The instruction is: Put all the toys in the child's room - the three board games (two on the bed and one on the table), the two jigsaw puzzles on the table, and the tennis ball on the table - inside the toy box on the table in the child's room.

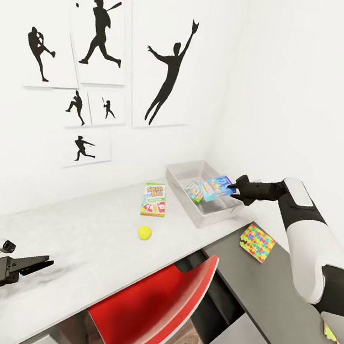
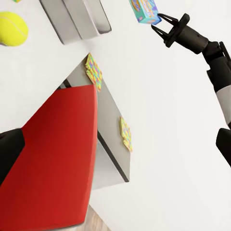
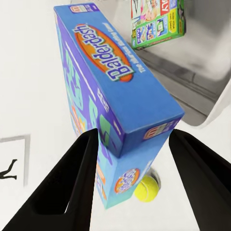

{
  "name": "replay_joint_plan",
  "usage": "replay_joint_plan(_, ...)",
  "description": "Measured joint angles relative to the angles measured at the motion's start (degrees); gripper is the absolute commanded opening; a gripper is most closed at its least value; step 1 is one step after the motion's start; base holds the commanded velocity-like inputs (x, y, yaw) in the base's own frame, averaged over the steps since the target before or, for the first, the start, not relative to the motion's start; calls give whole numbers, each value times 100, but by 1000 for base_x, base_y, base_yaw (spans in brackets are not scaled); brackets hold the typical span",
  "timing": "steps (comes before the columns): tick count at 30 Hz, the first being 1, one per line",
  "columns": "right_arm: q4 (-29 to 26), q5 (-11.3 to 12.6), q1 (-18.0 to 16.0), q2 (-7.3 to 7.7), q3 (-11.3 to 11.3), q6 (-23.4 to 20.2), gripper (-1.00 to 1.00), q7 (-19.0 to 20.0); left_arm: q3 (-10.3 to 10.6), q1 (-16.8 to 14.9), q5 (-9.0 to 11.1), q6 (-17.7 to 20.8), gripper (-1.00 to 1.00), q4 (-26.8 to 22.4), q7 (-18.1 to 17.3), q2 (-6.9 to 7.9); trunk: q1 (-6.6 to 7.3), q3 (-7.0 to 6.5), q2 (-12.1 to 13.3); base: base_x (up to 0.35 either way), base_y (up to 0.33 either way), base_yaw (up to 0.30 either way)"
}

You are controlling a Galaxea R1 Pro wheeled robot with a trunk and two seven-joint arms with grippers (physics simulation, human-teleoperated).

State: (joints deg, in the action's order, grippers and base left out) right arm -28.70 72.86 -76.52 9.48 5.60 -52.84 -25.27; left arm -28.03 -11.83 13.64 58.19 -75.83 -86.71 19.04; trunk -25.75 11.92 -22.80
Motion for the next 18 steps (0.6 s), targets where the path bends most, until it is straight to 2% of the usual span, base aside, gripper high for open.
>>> replay_joint_plan(18,22,-1,-42,-5,-2,-14,-100,0,0,0,0,0,100,0,0,1,1,0,0,49,0,0)
